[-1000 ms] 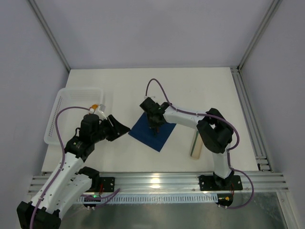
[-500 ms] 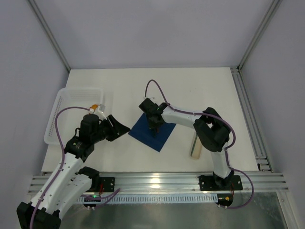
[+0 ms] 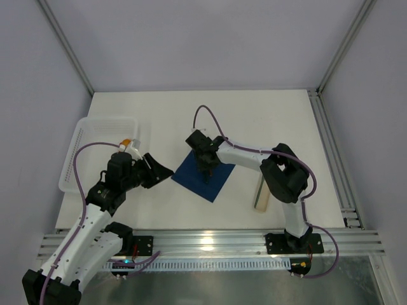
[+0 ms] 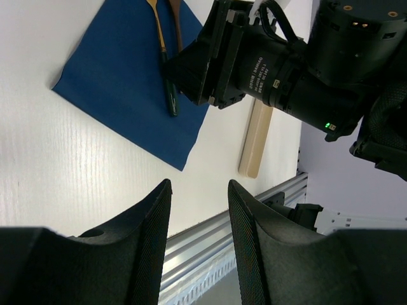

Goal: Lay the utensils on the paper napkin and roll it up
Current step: Adjust the utensils on the napkin, then pick up the utensils from the container.

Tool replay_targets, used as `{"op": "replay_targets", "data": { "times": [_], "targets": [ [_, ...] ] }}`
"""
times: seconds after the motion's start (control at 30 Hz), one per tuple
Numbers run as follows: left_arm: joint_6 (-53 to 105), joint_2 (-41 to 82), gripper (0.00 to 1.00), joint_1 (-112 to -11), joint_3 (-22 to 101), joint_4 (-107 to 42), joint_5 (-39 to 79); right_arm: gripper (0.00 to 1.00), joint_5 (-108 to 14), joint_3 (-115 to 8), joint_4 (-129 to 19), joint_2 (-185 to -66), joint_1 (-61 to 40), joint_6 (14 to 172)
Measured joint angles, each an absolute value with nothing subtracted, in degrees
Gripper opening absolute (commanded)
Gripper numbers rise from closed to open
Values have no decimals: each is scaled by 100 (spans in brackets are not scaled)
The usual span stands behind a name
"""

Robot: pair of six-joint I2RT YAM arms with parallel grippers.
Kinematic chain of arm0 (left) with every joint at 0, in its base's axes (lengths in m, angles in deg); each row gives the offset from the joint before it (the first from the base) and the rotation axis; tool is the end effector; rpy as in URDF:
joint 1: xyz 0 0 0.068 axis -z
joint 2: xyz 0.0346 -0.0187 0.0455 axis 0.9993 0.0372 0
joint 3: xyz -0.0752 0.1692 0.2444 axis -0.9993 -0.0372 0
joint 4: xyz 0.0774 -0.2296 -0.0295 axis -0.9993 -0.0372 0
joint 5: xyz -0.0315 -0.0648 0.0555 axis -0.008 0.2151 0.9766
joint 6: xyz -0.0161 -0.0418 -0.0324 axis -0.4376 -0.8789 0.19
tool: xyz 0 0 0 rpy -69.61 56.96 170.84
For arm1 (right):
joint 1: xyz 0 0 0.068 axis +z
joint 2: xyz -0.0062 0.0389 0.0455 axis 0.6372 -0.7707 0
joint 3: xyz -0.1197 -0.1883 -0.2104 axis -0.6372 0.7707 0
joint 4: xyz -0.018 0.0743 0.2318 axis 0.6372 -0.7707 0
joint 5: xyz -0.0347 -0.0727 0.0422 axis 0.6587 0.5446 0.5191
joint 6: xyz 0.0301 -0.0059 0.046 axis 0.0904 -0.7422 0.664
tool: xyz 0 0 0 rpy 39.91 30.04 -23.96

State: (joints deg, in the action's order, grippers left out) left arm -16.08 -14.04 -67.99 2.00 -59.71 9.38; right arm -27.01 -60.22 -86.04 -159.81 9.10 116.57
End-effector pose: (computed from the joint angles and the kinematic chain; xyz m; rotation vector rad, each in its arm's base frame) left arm 0.1080 -0.0518 0.2879 -0.4544 2.2418 -1.0651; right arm 0.2817 0.3084 0.2127 -0.3559 2.6377 0.1705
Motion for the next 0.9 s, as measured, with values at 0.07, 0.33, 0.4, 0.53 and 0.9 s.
{"op": "replay_targets", "data": {
  "times": [0.07,0.33,0.4,0.53,0.9],
  "targets": [
    [-1608,-1404,43,-6799,200,-5971,938,41,-2653,-6024,-8654,-15865,910,11633],
    [-1608,-1402,43,-6799,200,-5971,927,37,-2091,-5980,-9060,-14692,827,11560],
    [-1608,-1402,43,-6799,200,-5969,901,36,-2011,-5746,-9087,-14239,707,11569],
    [-1605,-1374,43,-6799,200,-5969,875,34,-1912,-4857,-9170,-13282,169,11648],
    [-1608,-1262,44,-6799,200,-5958,765,35,-1855,-2881,-9758,-12095,-609,12186]
  ]
}}
